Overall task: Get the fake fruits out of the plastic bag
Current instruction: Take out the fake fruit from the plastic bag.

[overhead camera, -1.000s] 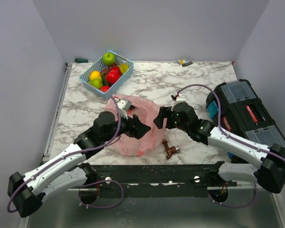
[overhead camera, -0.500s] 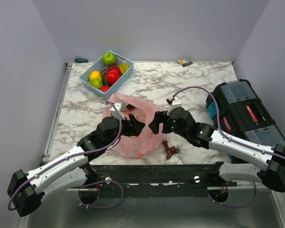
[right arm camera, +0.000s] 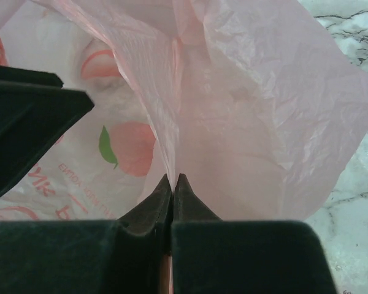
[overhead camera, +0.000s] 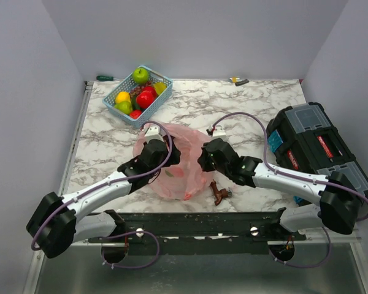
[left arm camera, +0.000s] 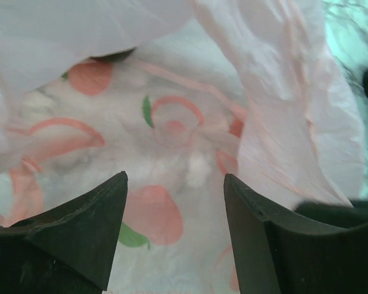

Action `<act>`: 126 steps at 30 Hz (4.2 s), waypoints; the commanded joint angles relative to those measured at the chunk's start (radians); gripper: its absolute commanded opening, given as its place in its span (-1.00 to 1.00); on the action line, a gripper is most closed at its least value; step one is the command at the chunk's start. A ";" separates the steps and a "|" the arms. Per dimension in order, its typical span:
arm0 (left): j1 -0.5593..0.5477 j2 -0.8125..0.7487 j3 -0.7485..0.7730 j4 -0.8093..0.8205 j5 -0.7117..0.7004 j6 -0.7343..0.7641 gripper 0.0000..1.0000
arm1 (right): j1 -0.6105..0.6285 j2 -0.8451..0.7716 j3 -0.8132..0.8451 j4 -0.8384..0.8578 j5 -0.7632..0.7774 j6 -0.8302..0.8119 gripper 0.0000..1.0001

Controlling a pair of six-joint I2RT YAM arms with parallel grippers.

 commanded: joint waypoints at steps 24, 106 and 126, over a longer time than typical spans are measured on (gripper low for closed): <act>0.066 0.441 0.157 0.356 -0.233 0.130 0.36 | -0.359 0.049 0.389 -0.080 -0.331 -0.068 0.71; 0.067 0.242 0.082 0.123 0.083 0.210 -1.00 | -0.638 0.127 0.143 -0.072 -0.649 -0.142 1.00; 0.086 -0.128 0.262 -0.444 0.203 0.220 -1.00 | -0.225 -0.009 -0.131 0.273 -0.129 0.015 0.95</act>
